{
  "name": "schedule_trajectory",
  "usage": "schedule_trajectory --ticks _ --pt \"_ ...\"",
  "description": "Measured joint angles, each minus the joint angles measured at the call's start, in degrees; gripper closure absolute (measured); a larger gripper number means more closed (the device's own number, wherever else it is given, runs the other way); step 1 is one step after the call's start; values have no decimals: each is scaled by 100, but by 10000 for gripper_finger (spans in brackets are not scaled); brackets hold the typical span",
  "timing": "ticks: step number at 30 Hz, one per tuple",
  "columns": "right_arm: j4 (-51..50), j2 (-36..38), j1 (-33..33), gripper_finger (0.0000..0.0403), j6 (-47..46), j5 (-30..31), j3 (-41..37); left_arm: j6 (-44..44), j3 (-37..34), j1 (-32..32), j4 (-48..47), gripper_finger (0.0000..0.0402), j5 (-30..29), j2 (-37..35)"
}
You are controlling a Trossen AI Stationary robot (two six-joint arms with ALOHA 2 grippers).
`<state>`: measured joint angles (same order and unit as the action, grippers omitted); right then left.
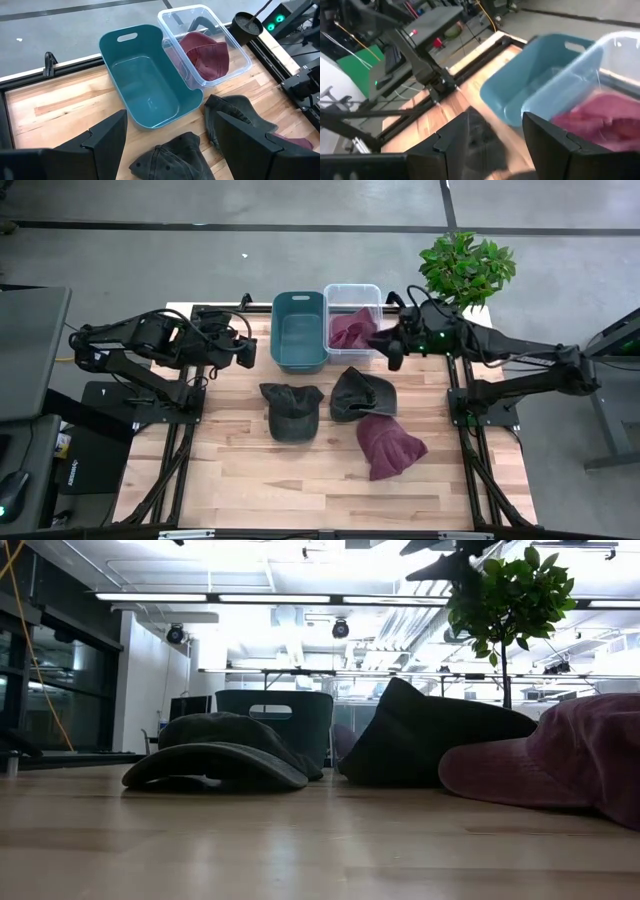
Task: Pick & Place hat
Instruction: Put the red cap into the transparent bin
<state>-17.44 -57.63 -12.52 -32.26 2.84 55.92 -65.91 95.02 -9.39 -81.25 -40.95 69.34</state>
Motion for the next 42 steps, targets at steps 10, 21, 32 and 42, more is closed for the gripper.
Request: schedule_trajectory --ticks 10,21,32,42 --pt "-1267 370 923 222 -593 308 0 -39 -2 0 -79 122 22 -26" --pt "-2671 364 2019 222 -1755 -43 -6 -93 -2 0 -89 122 157 -22" --pt "-3106 -206 3605 222 -2145 -232 -22 -148 -4 0 -87 122 155 -6" --pt "-3077 -1049 4697 222 -2603 -225 -24 -193 -4 0 -87 122 155 -6"
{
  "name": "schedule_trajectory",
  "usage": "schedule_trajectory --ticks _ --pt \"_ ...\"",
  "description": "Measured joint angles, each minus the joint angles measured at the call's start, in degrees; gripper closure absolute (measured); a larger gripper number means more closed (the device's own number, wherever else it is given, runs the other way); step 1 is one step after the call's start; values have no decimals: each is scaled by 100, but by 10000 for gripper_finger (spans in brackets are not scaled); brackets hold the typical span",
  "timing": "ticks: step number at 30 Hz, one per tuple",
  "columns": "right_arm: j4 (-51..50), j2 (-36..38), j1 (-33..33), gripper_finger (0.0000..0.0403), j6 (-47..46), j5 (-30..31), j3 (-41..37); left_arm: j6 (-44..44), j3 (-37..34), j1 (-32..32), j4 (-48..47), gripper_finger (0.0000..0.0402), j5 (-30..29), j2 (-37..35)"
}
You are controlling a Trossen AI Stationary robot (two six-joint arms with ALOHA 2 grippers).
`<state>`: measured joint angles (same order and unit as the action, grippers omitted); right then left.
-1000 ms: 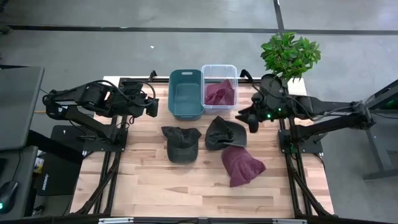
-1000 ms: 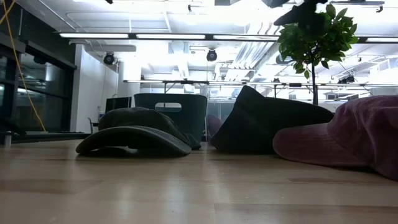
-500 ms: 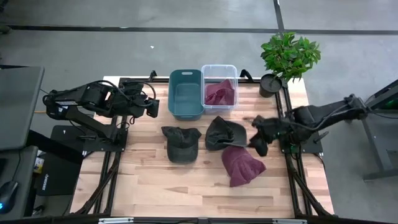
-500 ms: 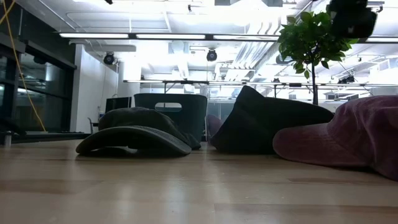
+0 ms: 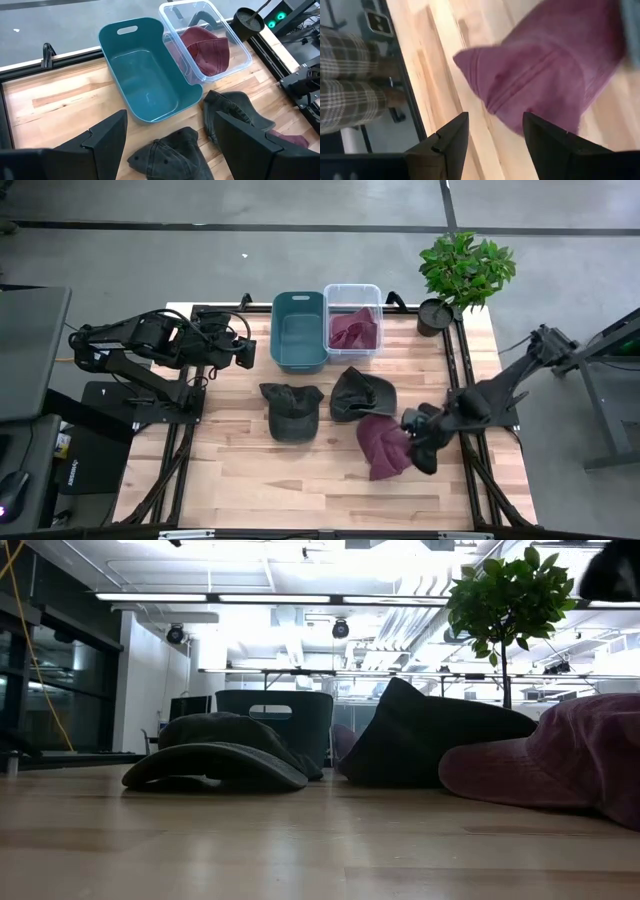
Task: Pick & Place hat
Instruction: Put the red cap into the transparent bin
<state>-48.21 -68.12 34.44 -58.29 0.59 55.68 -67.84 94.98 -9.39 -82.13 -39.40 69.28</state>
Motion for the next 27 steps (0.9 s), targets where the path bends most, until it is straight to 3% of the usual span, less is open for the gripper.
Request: schedule_trajectory --ticks 13,27 --pt "40 -901 743 222 -3076 318 0 -209 0 0 7 122 92 0" --pt "422 -1621 512 222 -3974 474 -2 -196 0 0 11 122 180 0"
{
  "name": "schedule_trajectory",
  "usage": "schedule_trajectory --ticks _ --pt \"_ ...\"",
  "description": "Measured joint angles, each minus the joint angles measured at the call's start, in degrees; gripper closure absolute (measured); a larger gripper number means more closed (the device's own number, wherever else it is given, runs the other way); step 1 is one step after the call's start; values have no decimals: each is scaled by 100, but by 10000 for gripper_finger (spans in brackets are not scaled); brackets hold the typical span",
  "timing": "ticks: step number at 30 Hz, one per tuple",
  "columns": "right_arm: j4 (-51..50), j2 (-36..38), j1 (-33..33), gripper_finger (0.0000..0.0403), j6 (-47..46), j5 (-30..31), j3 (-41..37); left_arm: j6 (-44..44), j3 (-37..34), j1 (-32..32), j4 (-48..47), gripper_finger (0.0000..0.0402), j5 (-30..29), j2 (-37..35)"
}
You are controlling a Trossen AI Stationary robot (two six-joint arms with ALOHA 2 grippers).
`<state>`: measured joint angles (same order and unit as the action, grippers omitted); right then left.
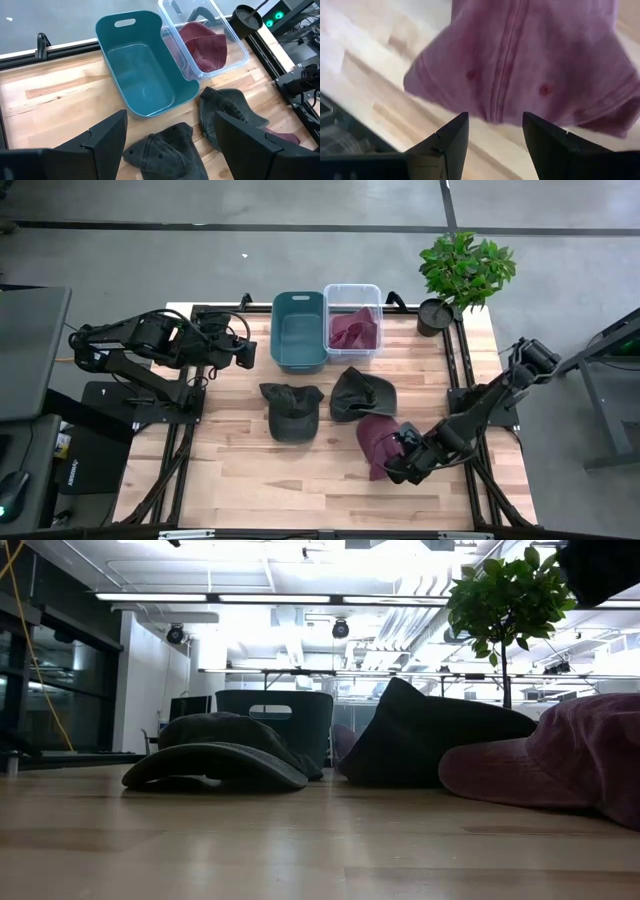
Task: Pick & Place hat
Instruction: Put the red cap into the transparent bin
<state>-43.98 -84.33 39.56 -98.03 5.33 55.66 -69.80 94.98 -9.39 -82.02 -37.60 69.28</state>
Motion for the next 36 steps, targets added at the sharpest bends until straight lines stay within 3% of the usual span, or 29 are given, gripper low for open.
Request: schedule_trajectory --ticks 13,31,36 --pt "-191 -354 -464 222 -73 -35 0 105 0 0 -7 122 124 0" --pt "-20 -977 -571 222 -53 -269 0 206 0 0 -61 122 227 0" --pt "-8 -1017 -625 254 -53 -294 0 206 0 0 -59 122 215 0"
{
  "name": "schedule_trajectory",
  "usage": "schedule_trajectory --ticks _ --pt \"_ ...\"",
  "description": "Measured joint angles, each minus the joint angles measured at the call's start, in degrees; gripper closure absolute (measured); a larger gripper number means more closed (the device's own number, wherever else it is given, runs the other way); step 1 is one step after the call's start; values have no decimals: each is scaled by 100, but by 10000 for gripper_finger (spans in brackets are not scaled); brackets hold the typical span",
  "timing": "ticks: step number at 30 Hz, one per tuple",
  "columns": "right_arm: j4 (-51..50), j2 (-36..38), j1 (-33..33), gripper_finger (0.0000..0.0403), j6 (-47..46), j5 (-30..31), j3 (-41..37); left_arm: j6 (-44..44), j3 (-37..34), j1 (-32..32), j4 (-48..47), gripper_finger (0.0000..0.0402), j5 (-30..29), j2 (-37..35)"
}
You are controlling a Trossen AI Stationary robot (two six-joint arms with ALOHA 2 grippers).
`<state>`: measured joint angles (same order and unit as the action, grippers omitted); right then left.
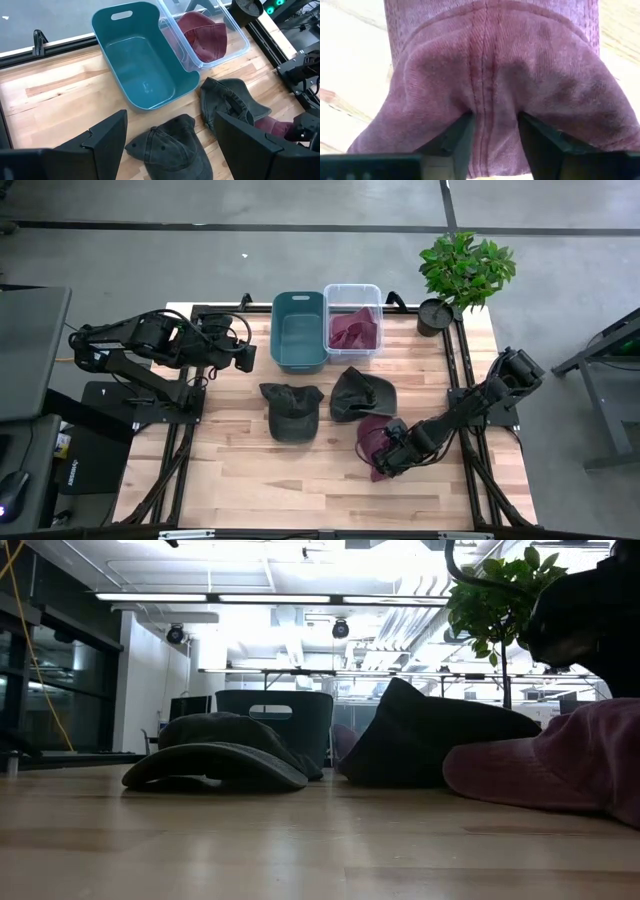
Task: Pick & Place hat
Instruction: Put the red cap into the transparent bin
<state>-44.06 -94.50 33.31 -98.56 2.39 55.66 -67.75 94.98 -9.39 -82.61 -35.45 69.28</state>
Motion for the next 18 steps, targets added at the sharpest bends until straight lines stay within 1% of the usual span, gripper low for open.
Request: schedule_trajectory --ticks 3,7,8,13,18 --pt "-1 0 -44 300 2 -72 0 0 0 0 0 122 -3 0" --pt "19 0 -74 379 56 -127 0 0 0 0 0 122 -3 0" --pt "30 0 -73 391 98 -132 0 0 0 0 0 122 -1 0" --pt "89 51 -73 398 147 -302 0 -2 0 0 2 122 -1 0" --pt "175 438 -66 400 134 -208 42 -2 0 0 4 122 17 0"
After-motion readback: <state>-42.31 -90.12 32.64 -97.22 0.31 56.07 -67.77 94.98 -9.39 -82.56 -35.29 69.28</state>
